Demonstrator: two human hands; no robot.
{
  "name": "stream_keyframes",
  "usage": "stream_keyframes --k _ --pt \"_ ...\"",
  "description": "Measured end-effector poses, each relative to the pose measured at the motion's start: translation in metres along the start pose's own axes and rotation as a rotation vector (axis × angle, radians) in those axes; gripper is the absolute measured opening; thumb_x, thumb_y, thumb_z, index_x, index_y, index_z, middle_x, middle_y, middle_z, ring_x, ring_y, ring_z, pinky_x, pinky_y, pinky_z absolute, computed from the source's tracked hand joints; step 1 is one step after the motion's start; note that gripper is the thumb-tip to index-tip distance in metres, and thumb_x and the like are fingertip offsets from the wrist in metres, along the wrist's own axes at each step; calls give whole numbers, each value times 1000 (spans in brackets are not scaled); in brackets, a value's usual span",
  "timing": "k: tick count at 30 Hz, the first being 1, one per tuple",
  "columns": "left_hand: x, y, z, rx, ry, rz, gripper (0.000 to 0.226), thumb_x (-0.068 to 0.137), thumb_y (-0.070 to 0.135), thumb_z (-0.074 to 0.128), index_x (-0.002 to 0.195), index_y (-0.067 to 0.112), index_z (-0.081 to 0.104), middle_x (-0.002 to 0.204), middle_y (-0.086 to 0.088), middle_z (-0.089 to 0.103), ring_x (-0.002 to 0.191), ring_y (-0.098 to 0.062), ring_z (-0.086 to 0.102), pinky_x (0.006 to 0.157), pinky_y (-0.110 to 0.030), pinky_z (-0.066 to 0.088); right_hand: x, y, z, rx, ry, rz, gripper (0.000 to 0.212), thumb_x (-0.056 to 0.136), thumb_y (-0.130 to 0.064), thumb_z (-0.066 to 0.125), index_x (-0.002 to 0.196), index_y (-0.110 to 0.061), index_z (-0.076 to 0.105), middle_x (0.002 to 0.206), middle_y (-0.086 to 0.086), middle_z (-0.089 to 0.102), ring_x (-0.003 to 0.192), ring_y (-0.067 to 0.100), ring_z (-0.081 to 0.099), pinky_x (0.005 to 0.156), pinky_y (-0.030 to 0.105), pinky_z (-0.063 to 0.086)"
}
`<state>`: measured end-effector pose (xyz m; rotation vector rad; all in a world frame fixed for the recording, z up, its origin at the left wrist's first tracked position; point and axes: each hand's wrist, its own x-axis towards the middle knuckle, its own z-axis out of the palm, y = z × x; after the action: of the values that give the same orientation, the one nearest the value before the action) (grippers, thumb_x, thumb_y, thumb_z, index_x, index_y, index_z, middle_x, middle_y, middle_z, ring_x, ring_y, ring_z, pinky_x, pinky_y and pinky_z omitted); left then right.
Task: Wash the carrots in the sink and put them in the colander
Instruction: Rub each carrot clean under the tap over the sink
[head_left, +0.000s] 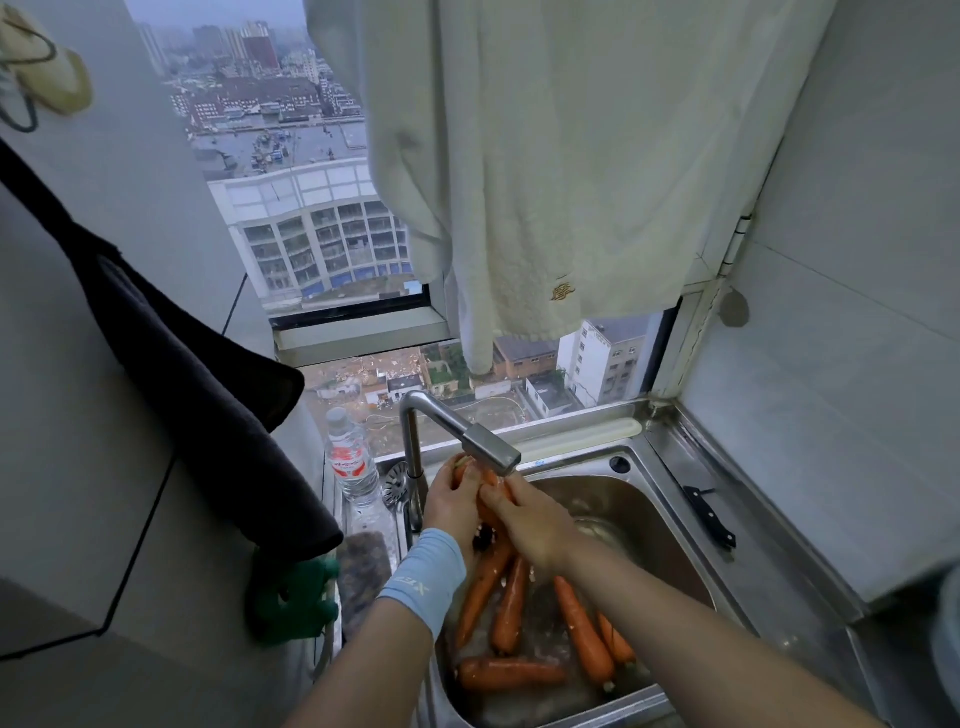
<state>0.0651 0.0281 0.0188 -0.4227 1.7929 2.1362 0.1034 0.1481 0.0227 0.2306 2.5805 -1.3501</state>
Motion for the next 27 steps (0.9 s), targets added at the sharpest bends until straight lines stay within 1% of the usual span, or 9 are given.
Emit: stream_keyframes --k 3,7,10,12,15,18,21,23,27 --pt "1 -2 -2 -63 -51 -19 28 101 25 57 130 26 61 114 -10 73 108 -29 69 96 -51 55 3 1 5 -159 50 -29 37 101 -62 35 124 -38 51 113 -3 69 111 22 63 95 39 46" --pt "-3 -2 -6 -67 -97 -34 35 101 23 58 135 32 54 121 -9 69 109 -27 68 92 -45 58 4 4 4 -176 61 -61 35 107 -52 27 120 -31 53 117 1 69 113 24 63 97 39 45" --pt "-4 -7 -5 8 -100 -8 50 98 23 62 142 40 44 128 -7 61 111 -27 65 94 -46 58 3 8 -1 -181 74 -82 29 111 -40 20 109 -35 49 121 2 68 115 24 62 95 35 42" --pt "-6 -11 -3 95 -99 37 56 97 24 65 143 42 40 128 -4 61 110 -24 65 94 -43 58 3 8 -2 -201 77 -78 29 111 -38 20 99 -38 45 112 -2 67 110 22 62 94 36 43" --pt "-8 -16 1 266 -83 111 63 94 33 66 146 43 32 128 -1 61 110 -20 62 98 -40 53 6 8 -1 -174 106 -30 37 110 -38 19 85 -38 47 100 -9 63 101 17 61 96 40 46" --pt "-10 -17 5 338 -70 153 63 98 32 59 150 37 26 132 -2 59 111 -19 60 102 -39 48 6 10 -1 -200 125 -24 39 109 -41 17 88 -36 49 99 -6 66 97 17 63 94 41 49" --pt "-13 -17 14 407 -19 192 57 103 33 46 153 30 19 142 -6 51 111 -22 56 94 -33 41 0 6 0 -314 125 -83 39 110 -42 15 101 -28 50 100 0 69 96 21 65 91 40 50" --pt "-13 -17 16 449 27 205 54 104 35 41 152 28 18 146 -8 46 112 -25 55 93 -33 39 -2 3 -1 -359 123 -108 39 110 -42 15 106 -26 50 101 3 69 97 23 64 89 37 48" --pt "-13 -16 13 501 -56 203 57 104 38 43 152 28 15 151 -10 41 123 -27 53 108 -44 43 0 6 -2 -296 129 -65 41 110 -44 15 100 -27 51 97 -2 66 93 20 62 90 39 49"
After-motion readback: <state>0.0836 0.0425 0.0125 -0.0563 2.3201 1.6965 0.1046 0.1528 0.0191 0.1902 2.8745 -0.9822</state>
